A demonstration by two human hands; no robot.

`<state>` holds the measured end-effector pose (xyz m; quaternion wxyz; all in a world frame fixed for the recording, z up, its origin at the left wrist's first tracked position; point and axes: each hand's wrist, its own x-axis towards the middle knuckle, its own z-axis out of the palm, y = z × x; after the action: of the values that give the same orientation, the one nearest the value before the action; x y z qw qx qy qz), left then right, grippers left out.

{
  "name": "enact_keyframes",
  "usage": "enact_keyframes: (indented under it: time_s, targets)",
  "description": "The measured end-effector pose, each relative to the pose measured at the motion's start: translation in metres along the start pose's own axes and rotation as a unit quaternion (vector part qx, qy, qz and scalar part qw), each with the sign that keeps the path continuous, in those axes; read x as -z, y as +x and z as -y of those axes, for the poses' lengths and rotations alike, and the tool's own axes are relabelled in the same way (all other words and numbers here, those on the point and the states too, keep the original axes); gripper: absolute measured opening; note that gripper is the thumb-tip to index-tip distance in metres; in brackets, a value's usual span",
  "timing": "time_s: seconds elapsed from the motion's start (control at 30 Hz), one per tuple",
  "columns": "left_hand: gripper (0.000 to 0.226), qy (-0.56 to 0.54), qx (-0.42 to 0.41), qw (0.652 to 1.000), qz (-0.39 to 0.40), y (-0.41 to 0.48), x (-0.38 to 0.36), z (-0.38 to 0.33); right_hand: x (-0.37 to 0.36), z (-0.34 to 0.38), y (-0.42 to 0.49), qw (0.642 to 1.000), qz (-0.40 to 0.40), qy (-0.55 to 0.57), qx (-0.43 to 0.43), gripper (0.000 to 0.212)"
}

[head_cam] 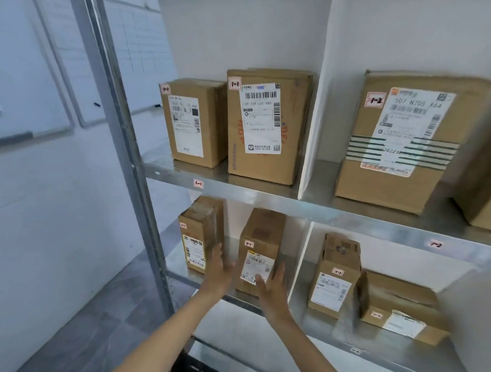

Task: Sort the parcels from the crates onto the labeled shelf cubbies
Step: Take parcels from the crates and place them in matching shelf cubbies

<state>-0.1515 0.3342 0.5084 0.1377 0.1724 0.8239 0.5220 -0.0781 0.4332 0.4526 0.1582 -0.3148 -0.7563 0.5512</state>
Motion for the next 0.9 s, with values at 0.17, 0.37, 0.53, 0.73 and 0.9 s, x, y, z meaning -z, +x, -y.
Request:
enact_keyframes:
  time_s: [0.17, 0.37, 0.53, 0.73, 0.9]
  targets:
    - [0.033, 0.014, -0.077, 0.995, -0.058, -0.077, 0.054, -0.018, 0.023, 0.052, -0.092, 0.994, 0.012, -0.023, 0.104, 0.056]
    - [0.022, -0.005, -0.178, 0.974, -0.138, -0.174, 0.123, -0.043, 0.046, 0.113, -0.194, 0.978, -0.018, -0.03, 0.205, 0.047]
    - [0.022, -0.027, -0.24, 0.956, -0.167, -0.222, 0.162, -0.071, 0.066, 0.16, -0.247, 0.966, -0.029, -0.012, 0.256, 0.043]
    - [0.021, -0.027, -0.275, 0.939, -0.202, -0.238, 0.175, -0.114, 0.094, 0.187, -0.264, 0.947, -0.017, -0.05, 0.316, 0.042]
    - [0.022, -0.022, -0.281, 0.934, -0.219, -0.22, 0.173, -0.142, 0.12, 0.195, -0.241, 0.934, -0.017, -0.073, 0.349, 0.036]
